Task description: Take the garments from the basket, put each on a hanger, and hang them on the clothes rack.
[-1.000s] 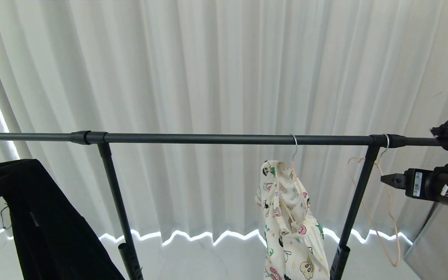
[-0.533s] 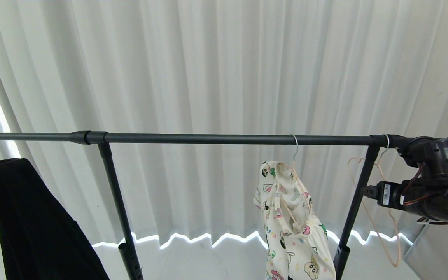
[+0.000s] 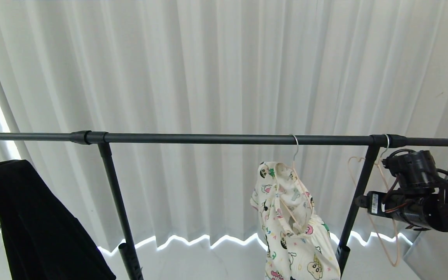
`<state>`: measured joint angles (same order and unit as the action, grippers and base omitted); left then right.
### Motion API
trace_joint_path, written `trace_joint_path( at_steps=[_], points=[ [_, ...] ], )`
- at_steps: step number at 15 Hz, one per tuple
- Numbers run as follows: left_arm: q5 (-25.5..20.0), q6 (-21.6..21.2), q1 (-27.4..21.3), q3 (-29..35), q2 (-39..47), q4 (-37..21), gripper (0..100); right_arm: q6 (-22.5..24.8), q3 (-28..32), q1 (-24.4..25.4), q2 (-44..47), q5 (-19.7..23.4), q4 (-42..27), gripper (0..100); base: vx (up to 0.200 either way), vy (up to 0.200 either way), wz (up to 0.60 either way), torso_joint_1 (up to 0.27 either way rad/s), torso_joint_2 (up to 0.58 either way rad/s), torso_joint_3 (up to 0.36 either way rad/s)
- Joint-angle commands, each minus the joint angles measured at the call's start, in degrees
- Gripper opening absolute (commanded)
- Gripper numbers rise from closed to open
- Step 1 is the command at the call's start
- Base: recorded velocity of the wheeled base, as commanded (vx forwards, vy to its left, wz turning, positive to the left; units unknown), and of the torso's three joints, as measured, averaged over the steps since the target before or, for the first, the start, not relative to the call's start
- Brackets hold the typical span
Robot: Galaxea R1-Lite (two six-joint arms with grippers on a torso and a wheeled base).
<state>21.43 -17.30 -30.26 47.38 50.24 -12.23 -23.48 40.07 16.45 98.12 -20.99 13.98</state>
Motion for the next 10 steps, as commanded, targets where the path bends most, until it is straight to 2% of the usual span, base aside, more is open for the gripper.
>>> trace_joint_path(
  at_steps=[1, 10],
  points=[
    [0.01, -0.02, 0.02, -0.01, 0.21, 0.01, 0, 0.01, 0.01, -0.01, 1.37, -0.45, 0.26, 0, 0.0, 0.0, 0.0, 0.0, 0.0, 0.0],
    [0.01, -0.02, 0.02, 0.08, 0.04, 0.01, 0, 0.19, -0.17, 0.25, -2.5, -0.63, 0.17, 0, 0.0, 0.0, 0.0, 0.0, 0.0, 0.0]
  ],
)
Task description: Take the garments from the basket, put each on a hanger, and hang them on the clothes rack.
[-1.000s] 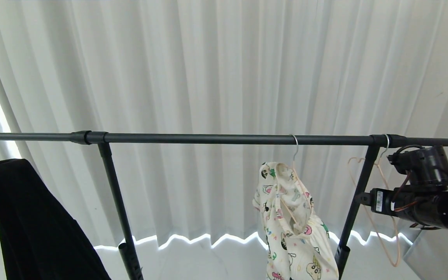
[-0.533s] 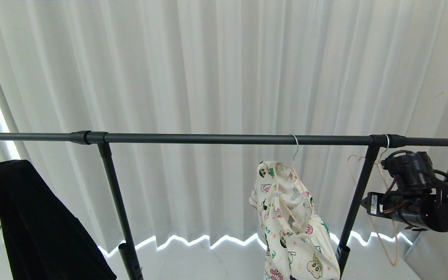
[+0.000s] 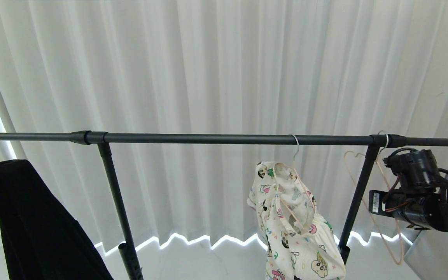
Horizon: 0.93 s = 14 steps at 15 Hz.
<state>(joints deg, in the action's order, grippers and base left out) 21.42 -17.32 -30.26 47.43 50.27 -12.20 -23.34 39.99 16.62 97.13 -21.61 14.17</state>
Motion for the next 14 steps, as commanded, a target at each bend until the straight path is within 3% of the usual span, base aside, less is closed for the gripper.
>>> trace_joint_path(
  at_steps=[1, 7, 11, 14],
  points=[
    [0.03, 0.01, 0.02, 0.03, -0.09, -0.01, 0, 0.14, 0.01, 0.08, -2.65, -0.1, 0.07, 0, 0.0, 0.0, 0.0, 0.0, 0.0, 0.0],
    [0.03, 0.01, 0.02, -0.15, -0.7, -0.01, 0, 1.11, -0.7, 0.44, -9.6, 0.17, -0.28, 0, 0.0, 0.0, 0.0, 0.0, 0.0, 0.0],
    [0.03, 0.01, 0.11, -0.68, -0.97, -0.01, 0, 4.62, -7.38, 1.84, -17.33, 0.43, -0.28, 0, 0.0, 0.0, 0.0, 0.0, 0.0, 0.0],
    [0.2, -0.08, 0.11, -0.68, -0.97, -0.01, 0, 5.59, -11.68, 3.6, -23.13, 0.43, -0.45, 0, -0.2, 0.0, 0.0, 0.004, 0.0, 0.002]
  ],
)
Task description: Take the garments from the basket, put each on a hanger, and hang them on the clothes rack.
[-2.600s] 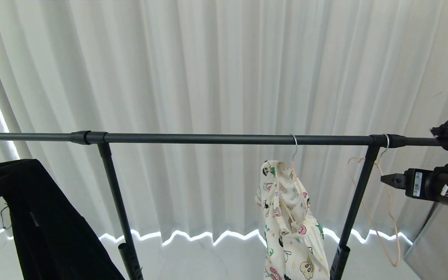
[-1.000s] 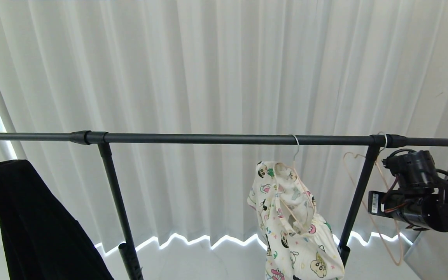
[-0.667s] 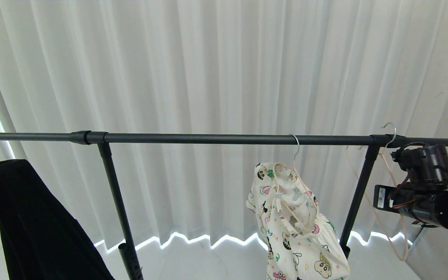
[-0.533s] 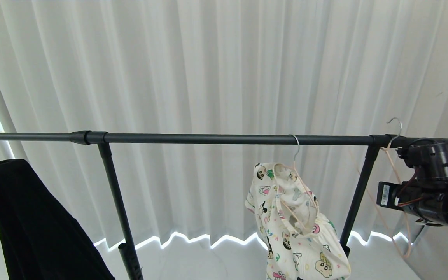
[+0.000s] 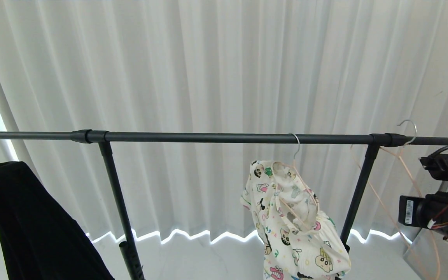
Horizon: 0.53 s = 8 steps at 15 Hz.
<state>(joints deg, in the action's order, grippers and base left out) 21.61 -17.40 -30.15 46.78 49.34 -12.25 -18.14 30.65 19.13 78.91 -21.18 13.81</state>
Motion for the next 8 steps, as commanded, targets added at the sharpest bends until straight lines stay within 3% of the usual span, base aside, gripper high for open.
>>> trace_joint_path(
  at_steps=[1, 8],
  points=[
    [0.01, -0.01, 0.0, -0.02, -0.03, 0.03, 0, 0.91, -3.14, 1.53, -6.22, -0.01, -0.1, 0, -0.2, 0.0, 0.0, 0.012, 0.01, 0.002],
    [0.01, -0.01, 0.0, -0.02, 0.23, 0.03, 0, 4.08, -3.75, 2.14, -8.42, 0.17, -0.1, 0, -0.2, 0.0, 0.0, -0.003, 0.0, 0.008]
  ],
)
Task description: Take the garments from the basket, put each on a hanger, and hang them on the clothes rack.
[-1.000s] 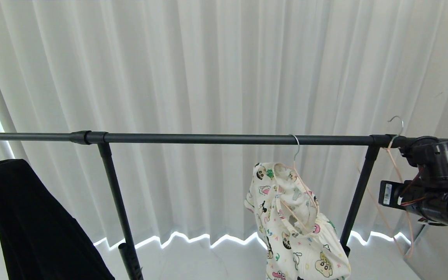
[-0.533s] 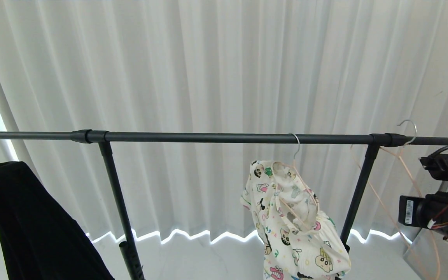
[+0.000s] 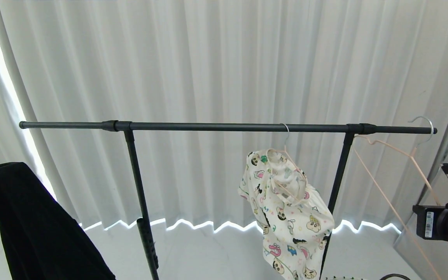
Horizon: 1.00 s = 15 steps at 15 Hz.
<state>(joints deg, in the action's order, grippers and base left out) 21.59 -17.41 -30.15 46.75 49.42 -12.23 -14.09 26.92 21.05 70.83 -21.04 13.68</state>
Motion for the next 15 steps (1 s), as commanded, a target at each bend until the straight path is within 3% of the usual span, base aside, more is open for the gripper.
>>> trace_joint_path(
  at_steps=[1, 4, 7, 10, 12, 15],
  points=[
    [-0.06, 0.01, 0.0, -0.26, 0.24, 0.01, 0, 0.12, 0.07, 0.83, -0.34, 0.04, 0.03, 0, -0.2, 0.0, 0.0, -0.007, 0.01, -0.002],
    [-0.14, 0.01, 0.0, -0.87, 0.24, 0.01, 0, 1.44, 0.51, 5.75, -2.8, 1.62, 0.47, 0, -0.2, 0.0, 0.0, 0.001, 0.0, 0.004],
    [-0.14, 0.09, -0.35, -1.66, 1.2, 0.01, 0, 5.92, 0.68, 16.3, -8.86, 12.6, 0.47, 0, 0.0, 0.0, 0.0, 0.0, 0.0, 0.0],
    [-0.14, 1.68, -1.32, -1.4, 6.83, 0.1, 0, 6.01, 0.42, 23.68, -8.34, 15.5, 0.21, 0, 0.0, 0.0, 0.0, 0.0, 0.0, 0.0],
    [-0.06, 5.81, -1.32, 0.71, 13.42, 0.1, 0, 5.04, -0.2, 30.1, -7.63, 15.68, 0.03, 0, 0.0, 0.0, 0.0, 0.0, 0.0, 0.0],
    [0.3, 15.74, -1.32, 6.86, 25.2, 0.01, 0, -1.02, -0.37, 39.94, -5.61, 15.68, 0.12, 0, 0.0, 0.0, 0.0, 0.0, 0.0, 0.0]
  ],
)
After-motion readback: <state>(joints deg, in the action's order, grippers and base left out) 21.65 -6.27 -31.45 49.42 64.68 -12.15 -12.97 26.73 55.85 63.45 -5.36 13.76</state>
